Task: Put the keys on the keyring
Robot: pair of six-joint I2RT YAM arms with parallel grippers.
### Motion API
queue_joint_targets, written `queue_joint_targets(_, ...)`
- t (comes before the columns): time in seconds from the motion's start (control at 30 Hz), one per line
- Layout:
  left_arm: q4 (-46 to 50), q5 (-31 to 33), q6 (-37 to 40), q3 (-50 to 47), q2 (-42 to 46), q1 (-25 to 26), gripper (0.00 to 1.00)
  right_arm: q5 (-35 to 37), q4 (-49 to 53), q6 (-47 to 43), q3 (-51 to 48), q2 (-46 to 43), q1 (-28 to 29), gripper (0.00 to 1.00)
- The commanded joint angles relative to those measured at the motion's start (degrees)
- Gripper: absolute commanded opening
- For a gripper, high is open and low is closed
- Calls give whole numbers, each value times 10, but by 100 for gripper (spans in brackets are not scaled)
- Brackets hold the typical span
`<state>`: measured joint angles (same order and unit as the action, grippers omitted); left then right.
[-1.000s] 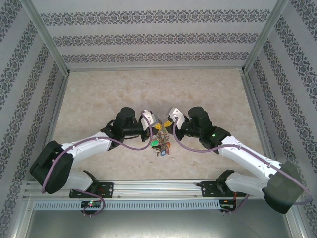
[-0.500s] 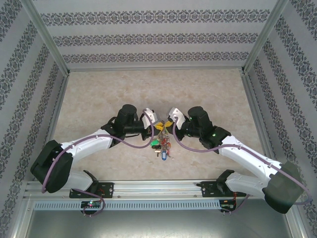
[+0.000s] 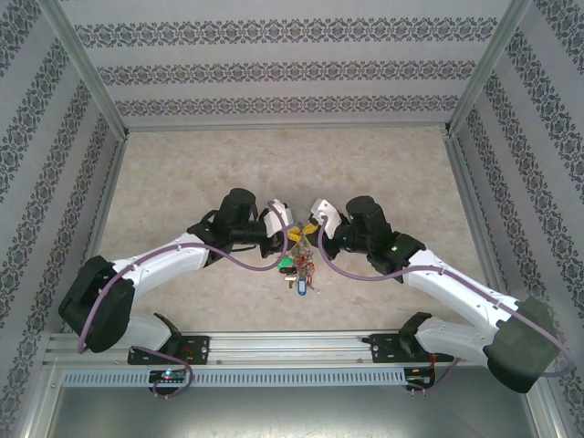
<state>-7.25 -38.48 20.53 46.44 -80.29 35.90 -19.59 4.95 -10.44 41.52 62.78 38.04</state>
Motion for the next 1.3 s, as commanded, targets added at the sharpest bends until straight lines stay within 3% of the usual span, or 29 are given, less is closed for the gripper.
queue_joint_targets(0.0, 19, 2, 21, 25, -10, 2, 23, -20, -19, -5, 25, -8, 7, 0)
queue_joint_targets(0.87, 38, -18, 39, 59, -29, 1, 21, -64, 3, -6, 38, 11, 7, 0)
queue_joint_targets(0.97, 41, -21, 42, 62, -31, 1, 15, -64, 6, -5, 38, 12, 7, 0)
queue_joint_targets(1.1, 45, -20, 45, 64, -29, 1, 0, -63, 29, -11, 42, 18, 6, 0)
queue_joint_targets(1.27, 42, -17, 47, 63, -25, 2, 0, -45, 70, -22, 48, 23, 6, 4)
